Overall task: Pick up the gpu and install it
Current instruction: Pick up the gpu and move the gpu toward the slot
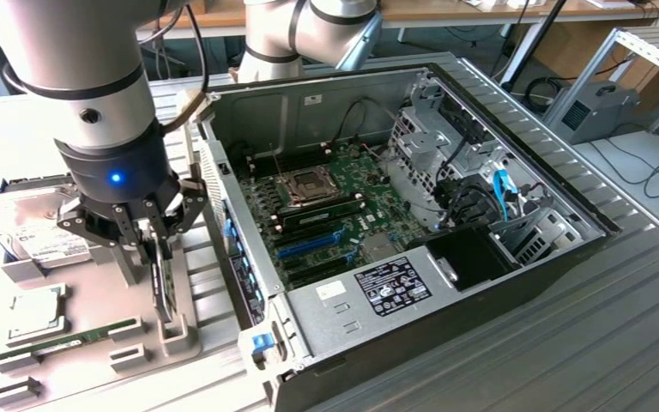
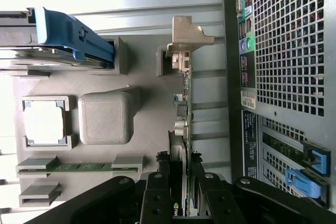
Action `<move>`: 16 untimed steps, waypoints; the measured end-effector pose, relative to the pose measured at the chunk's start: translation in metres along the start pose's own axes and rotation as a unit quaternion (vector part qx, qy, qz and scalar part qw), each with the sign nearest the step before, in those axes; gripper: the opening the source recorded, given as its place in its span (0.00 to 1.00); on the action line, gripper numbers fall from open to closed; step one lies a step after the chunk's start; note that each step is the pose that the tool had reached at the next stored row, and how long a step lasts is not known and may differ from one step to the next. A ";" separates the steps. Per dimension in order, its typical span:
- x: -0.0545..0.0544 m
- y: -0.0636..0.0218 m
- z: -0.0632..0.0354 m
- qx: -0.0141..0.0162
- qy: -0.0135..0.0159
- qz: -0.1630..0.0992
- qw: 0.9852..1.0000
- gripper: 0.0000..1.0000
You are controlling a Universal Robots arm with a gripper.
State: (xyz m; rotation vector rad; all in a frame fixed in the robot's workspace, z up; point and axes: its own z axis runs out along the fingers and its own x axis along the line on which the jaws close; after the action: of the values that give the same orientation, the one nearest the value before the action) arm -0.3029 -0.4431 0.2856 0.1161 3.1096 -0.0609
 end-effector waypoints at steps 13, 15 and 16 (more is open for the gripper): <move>0.000 -0.0001 -0.0025 0.000 0.000 0.000 1.000 0.26; 0.000 -0.0001 -0.0031 0.000 0.000 0.000 1.000 0.26; 0.000 -0.0001 -0.0034 0.000 0.000 0.000 1.000 0.26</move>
State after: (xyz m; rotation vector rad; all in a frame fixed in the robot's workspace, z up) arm -0.3029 -0.4431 0.2890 0.1161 3.1096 -0.0607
